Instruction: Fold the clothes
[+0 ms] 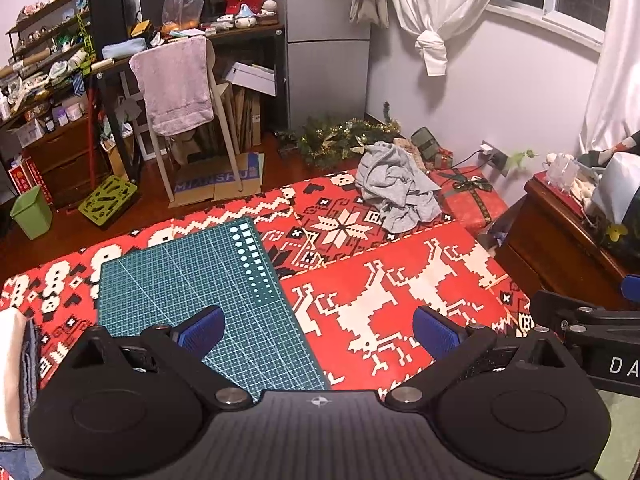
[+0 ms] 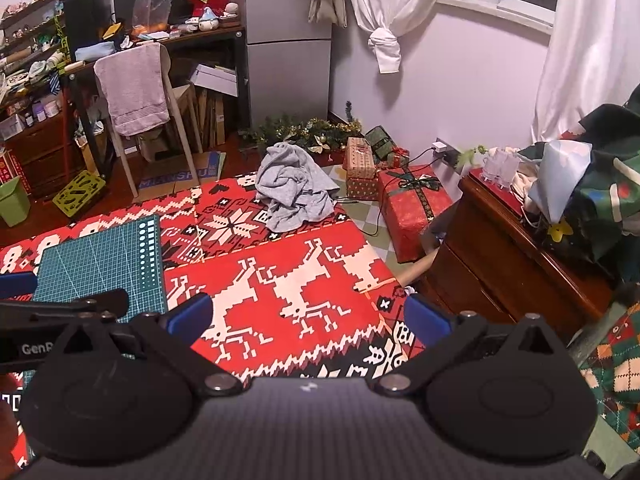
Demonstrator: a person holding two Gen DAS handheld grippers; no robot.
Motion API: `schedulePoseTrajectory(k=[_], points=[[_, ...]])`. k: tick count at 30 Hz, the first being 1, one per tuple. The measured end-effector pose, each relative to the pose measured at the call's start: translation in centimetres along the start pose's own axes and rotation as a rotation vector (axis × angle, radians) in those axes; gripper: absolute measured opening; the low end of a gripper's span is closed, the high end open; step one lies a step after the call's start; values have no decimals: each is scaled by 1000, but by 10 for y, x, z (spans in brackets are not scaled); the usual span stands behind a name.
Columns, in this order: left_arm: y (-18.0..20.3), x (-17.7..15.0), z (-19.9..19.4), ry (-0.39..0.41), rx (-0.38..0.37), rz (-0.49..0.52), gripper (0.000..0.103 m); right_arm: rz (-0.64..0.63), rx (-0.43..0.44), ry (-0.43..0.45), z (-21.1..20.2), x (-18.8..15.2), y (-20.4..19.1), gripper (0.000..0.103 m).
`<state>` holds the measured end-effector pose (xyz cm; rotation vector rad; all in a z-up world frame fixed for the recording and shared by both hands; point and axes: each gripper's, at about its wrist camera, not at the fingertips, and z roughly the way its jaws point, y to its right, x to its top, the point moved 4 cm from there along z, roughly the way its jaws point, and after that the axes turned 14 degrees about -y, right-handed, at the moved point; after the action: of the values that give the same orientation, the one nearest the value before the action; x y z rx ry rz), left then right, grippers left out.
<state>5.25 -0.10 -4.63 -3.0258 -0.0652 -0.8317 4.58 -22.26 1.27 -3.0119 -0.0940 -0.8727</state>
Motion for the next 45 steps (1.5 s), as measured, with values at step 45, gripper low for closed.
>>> schedulePoseTrajectory(k=[45], points=[[-99,91,140,94,-55,-96,101,-155,-36,56,216,90,10,103]])
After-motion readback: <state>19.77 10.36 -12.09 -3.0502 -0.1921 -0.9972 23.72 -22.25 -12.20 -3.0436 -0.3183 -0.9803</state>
